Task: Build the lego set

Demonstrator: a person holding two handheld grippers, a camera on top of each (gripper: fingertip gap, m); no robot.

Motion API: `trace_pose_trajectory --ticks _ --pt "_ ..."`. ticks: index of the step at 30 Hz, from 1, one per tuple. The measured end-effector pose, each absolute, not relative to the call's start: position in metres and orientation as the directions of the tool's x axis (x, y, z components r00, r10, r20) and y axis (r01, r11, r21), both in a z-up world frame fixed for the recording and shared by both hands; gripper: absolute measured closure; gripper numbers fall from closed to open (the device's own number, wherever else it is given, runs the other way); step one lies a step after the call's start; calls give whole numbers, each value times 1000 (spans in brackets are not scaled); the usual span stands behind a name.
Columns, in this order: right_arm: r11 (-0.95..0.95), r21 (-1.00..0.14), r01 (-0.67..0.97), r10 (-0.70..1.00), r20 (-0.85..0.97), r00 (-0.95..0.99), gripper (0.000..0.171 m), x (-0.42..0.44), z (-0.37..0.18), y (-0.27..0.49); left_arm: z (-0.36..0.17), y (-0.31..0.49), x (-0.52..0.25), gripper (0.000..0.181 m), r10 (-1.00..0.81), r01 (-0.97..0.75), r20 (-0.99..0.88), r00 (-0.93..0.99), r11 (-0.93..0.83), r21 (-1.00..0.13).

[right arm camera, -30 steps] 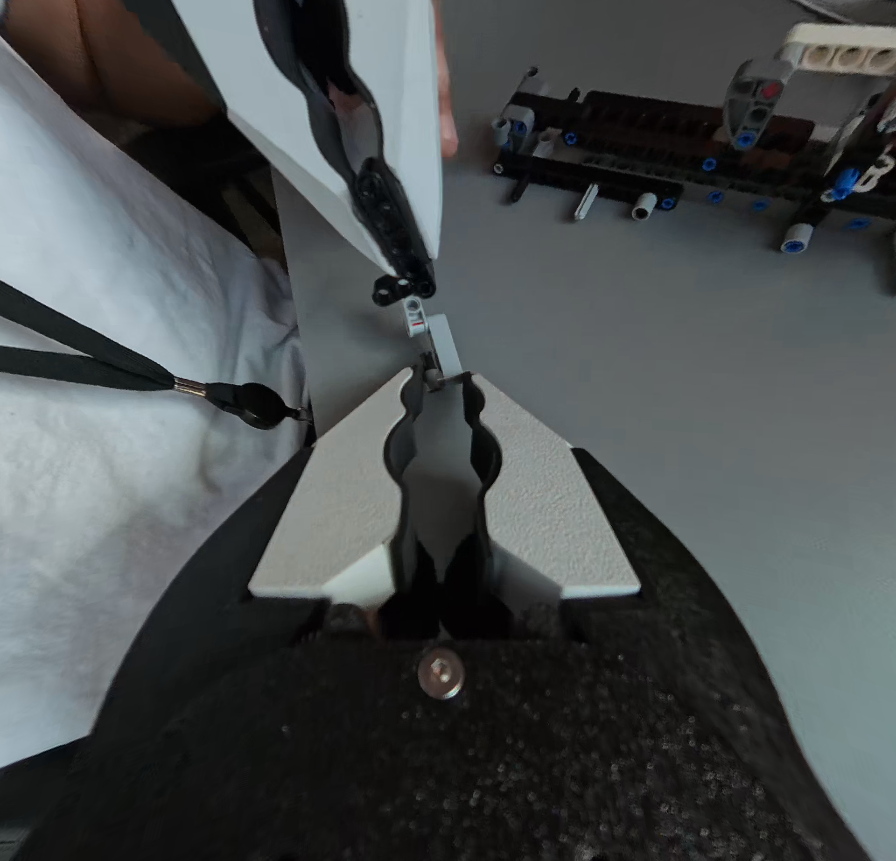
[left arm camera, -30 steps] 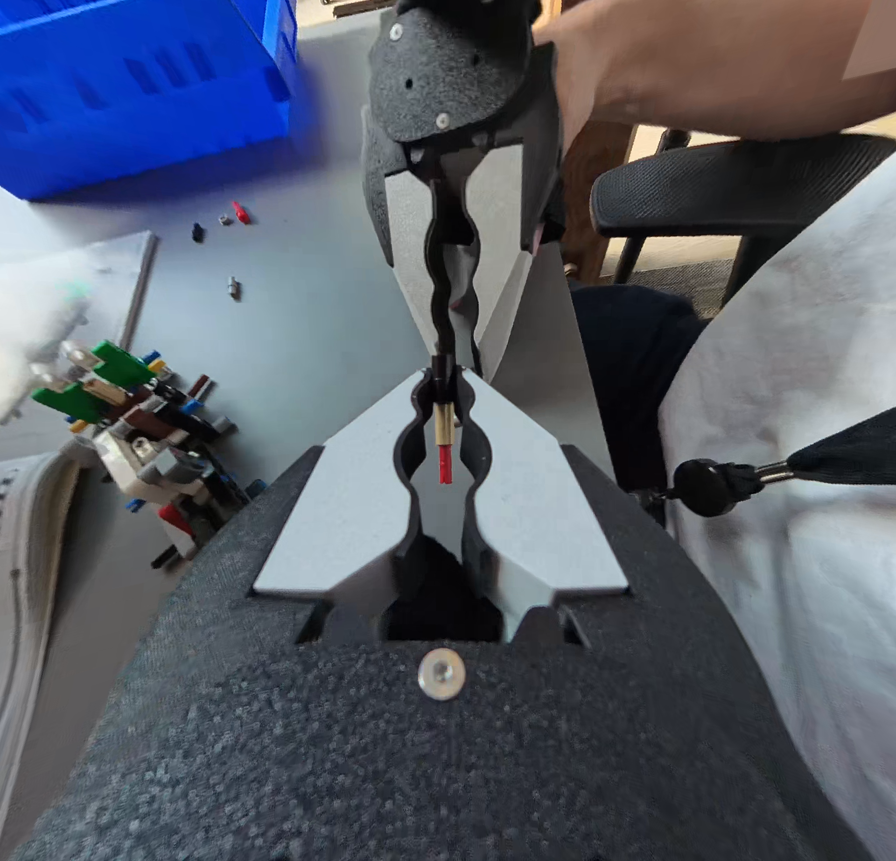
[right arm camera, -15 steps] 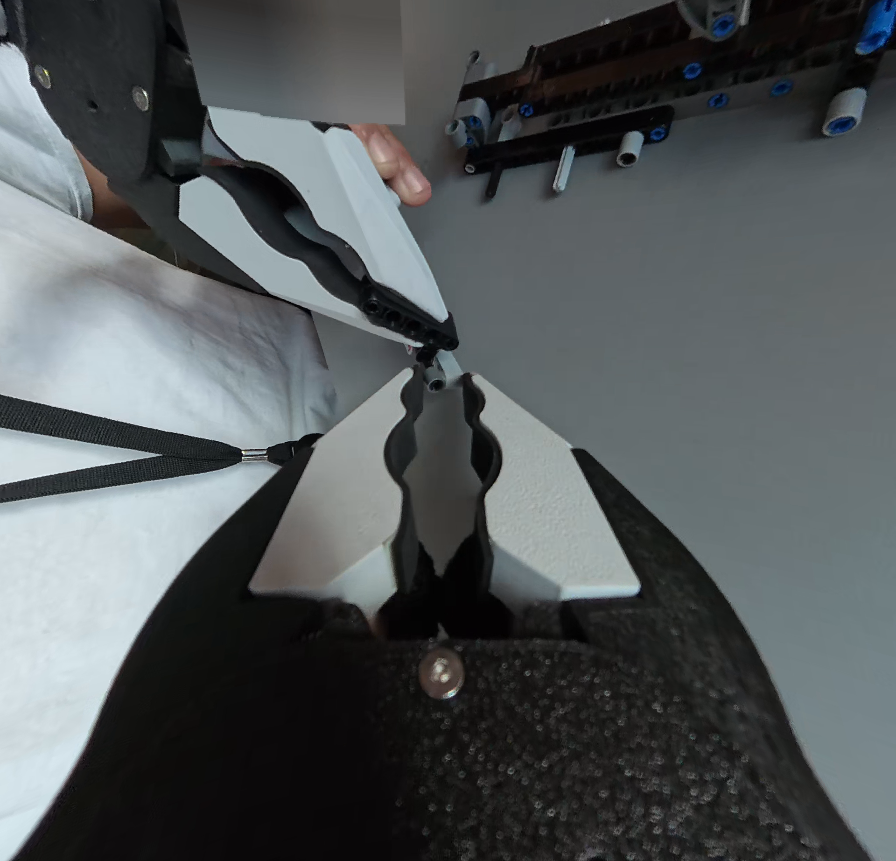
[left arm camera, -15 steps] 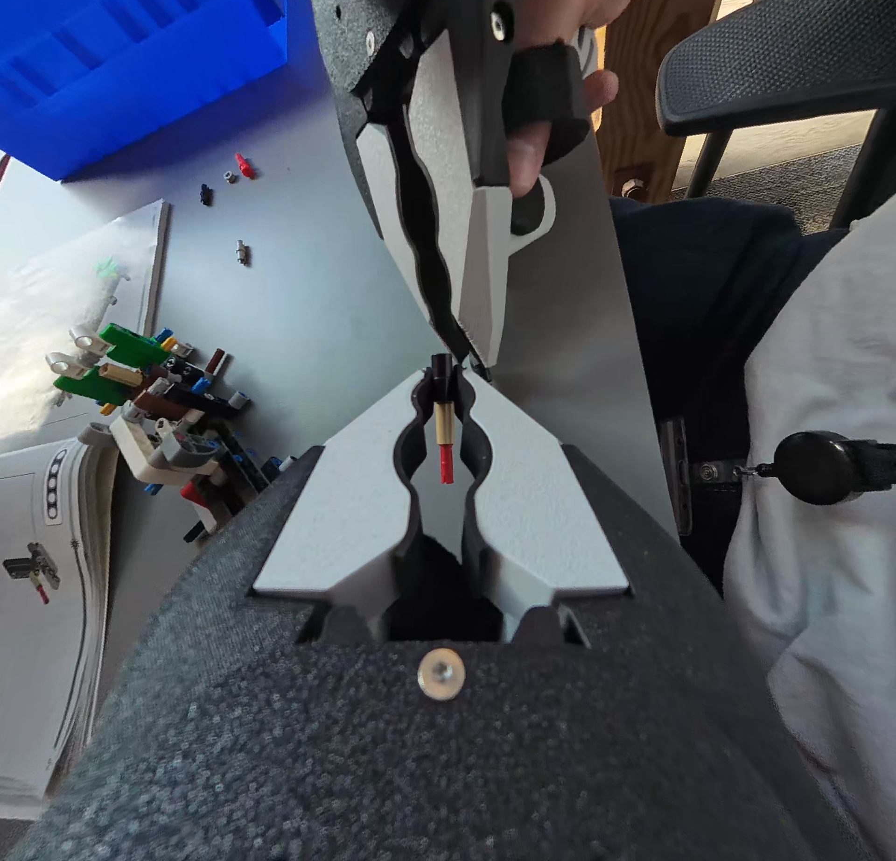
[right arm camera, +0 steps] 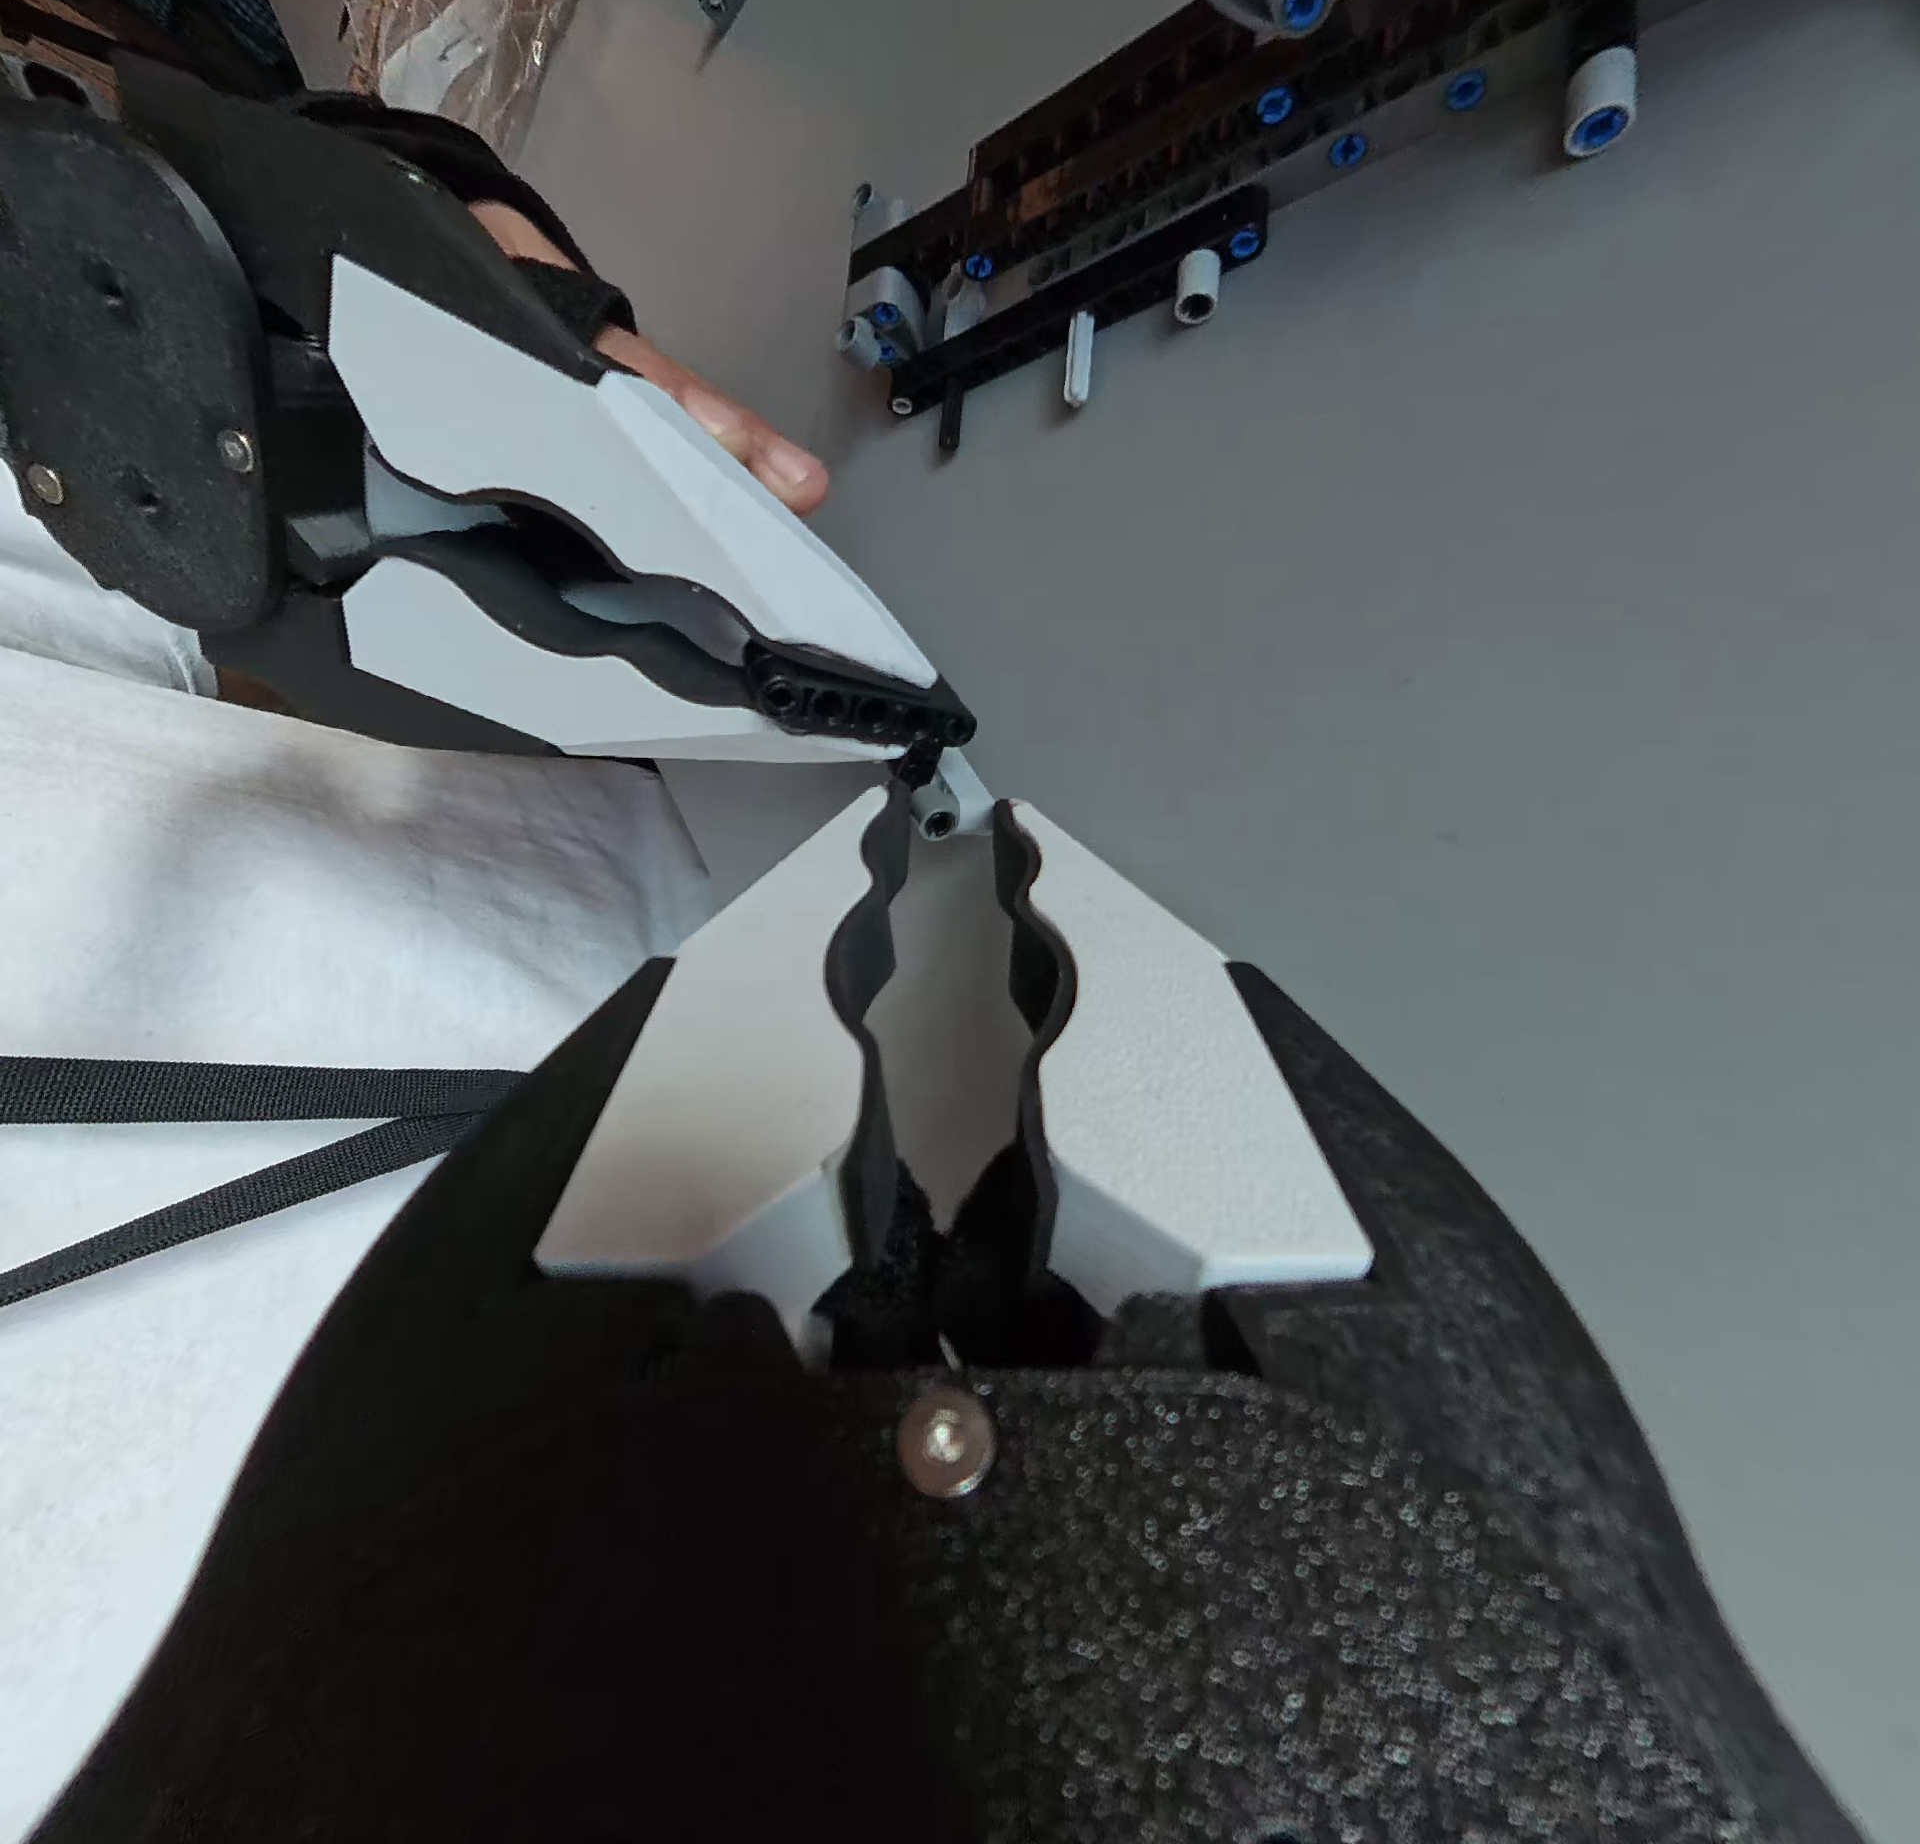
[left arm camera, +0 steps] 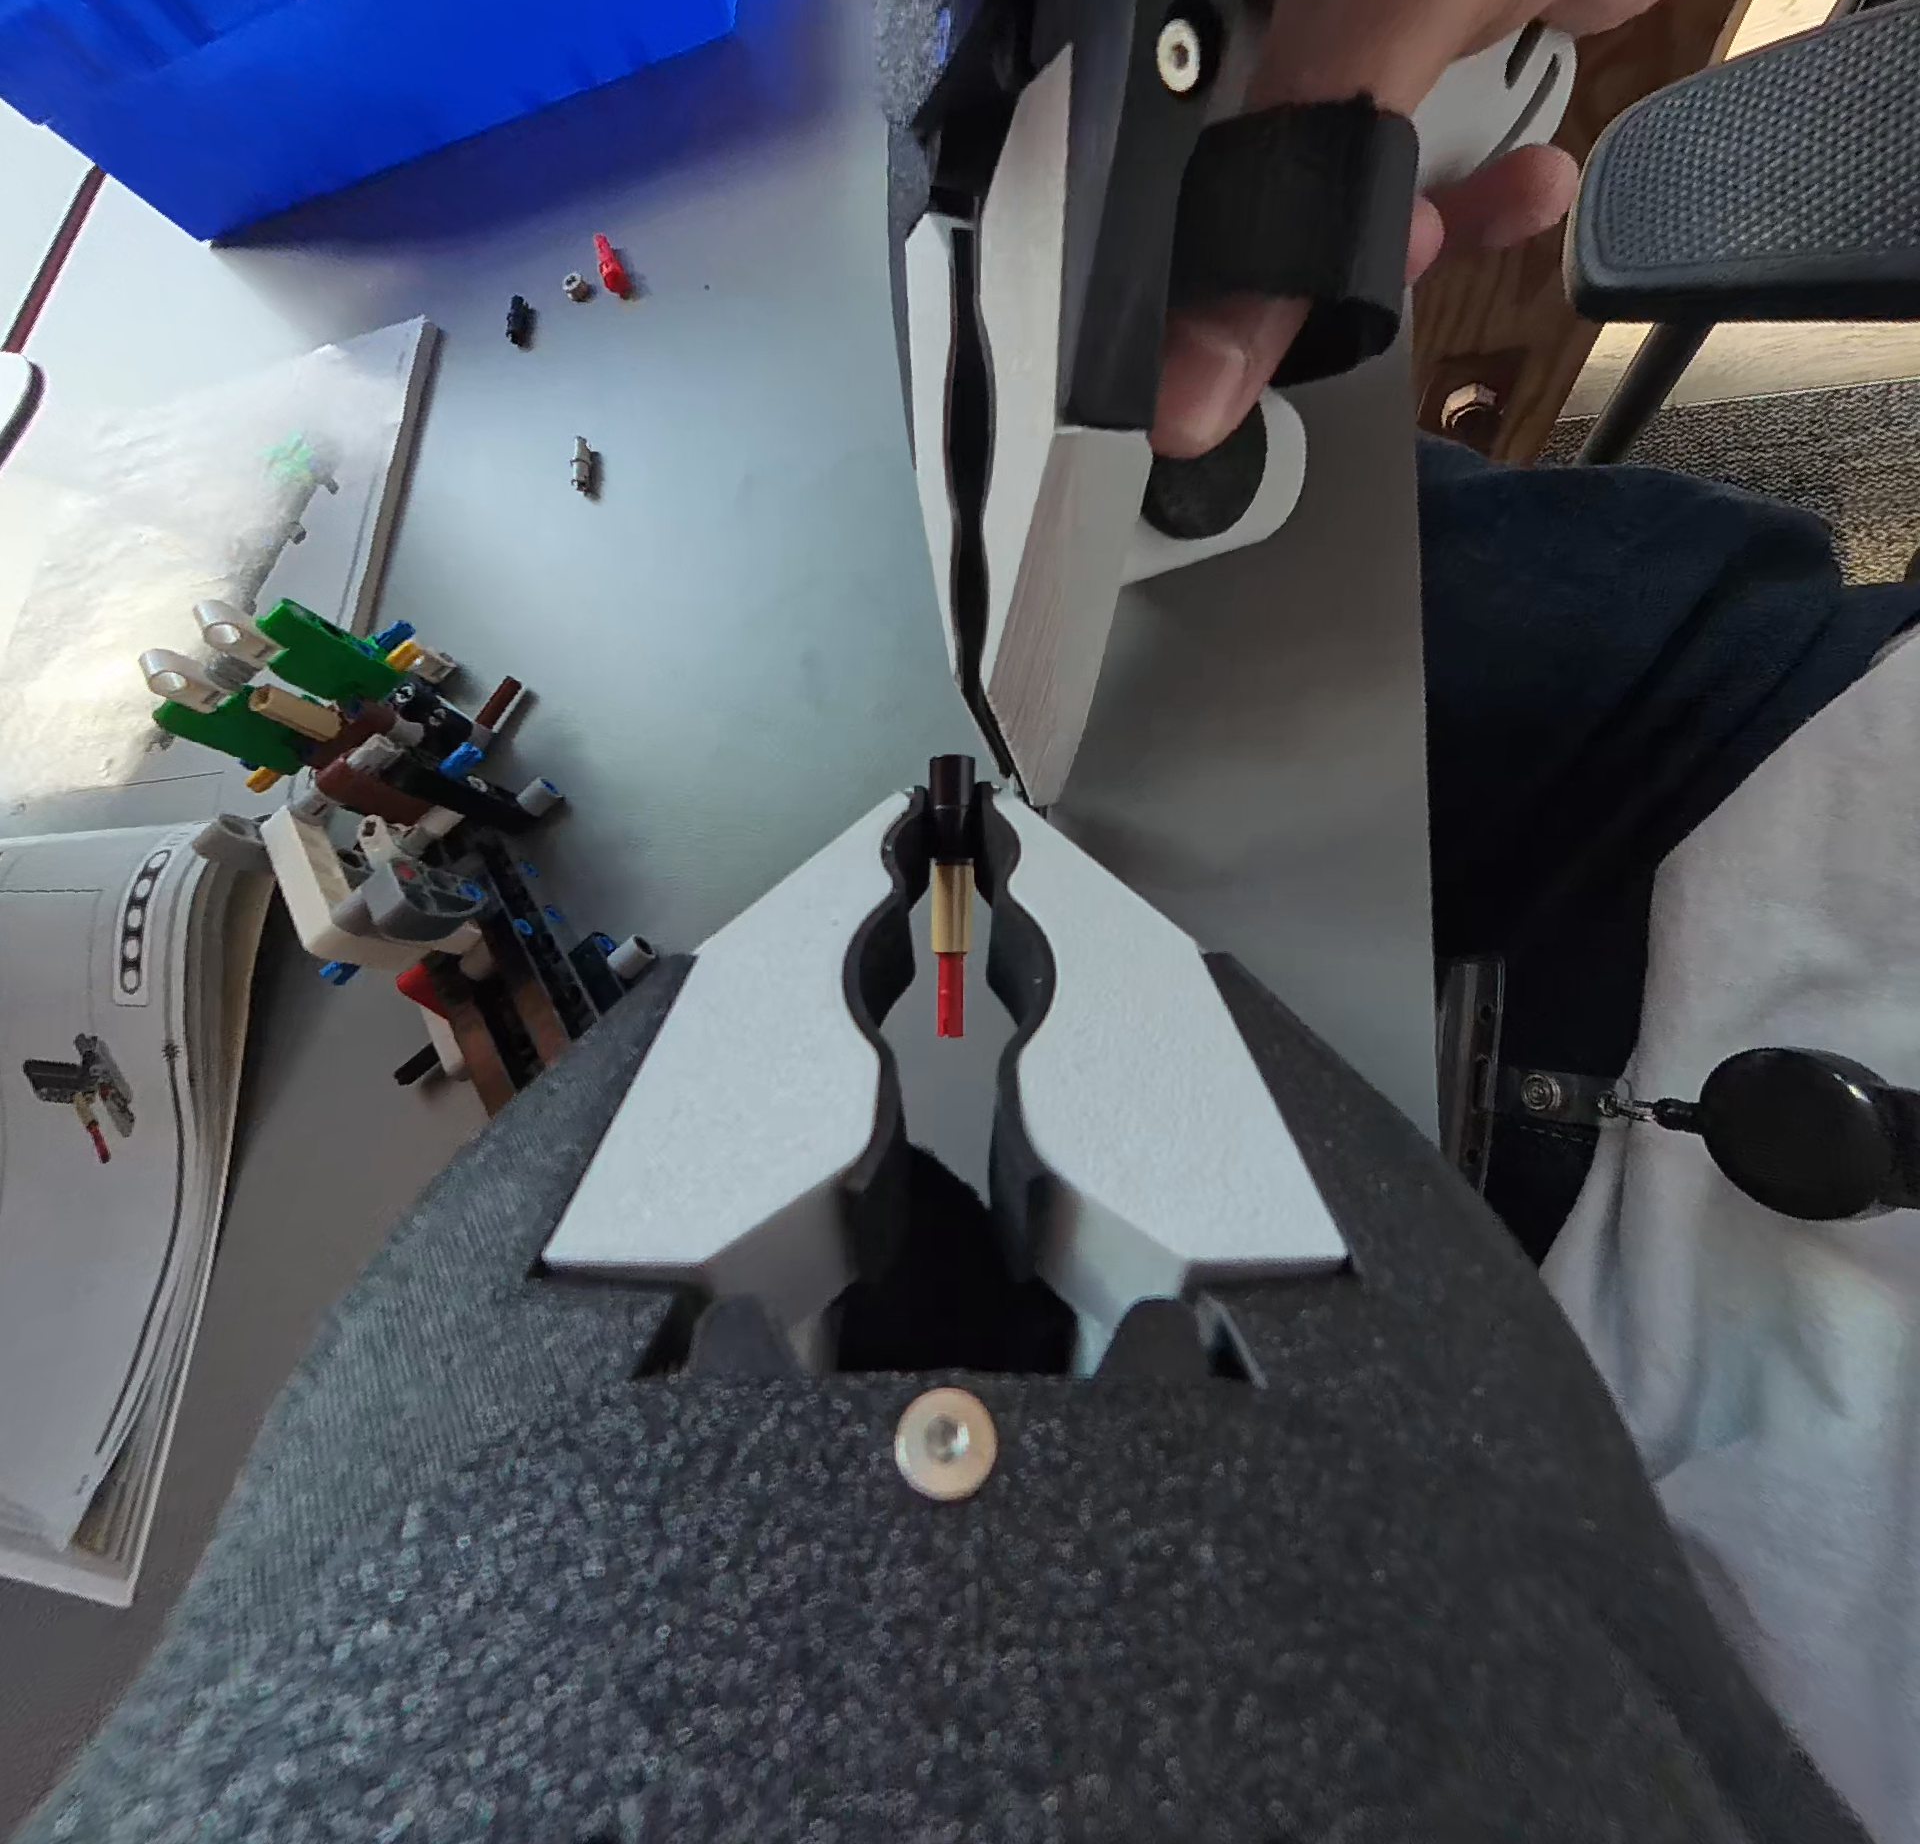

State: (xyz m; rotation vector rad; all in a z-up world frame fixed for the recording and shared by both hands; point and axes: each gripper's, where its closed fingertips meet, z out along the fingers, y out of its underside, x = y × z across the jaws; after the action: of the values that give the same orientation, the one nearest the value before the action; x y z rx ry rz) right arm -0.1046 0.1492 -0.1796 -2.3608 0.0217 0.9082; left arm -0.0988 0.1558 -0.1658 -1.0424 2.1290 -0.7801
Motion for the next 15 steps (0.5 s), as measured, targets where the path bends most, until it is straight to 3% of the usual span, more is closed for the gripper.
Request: trace_pose_trajectory --ticks 15 --pt "-751 -660 12 329 -359 873 157 -100 -187 151 -170 158 -93 175 -813 -513 -232 -534 530 -675"
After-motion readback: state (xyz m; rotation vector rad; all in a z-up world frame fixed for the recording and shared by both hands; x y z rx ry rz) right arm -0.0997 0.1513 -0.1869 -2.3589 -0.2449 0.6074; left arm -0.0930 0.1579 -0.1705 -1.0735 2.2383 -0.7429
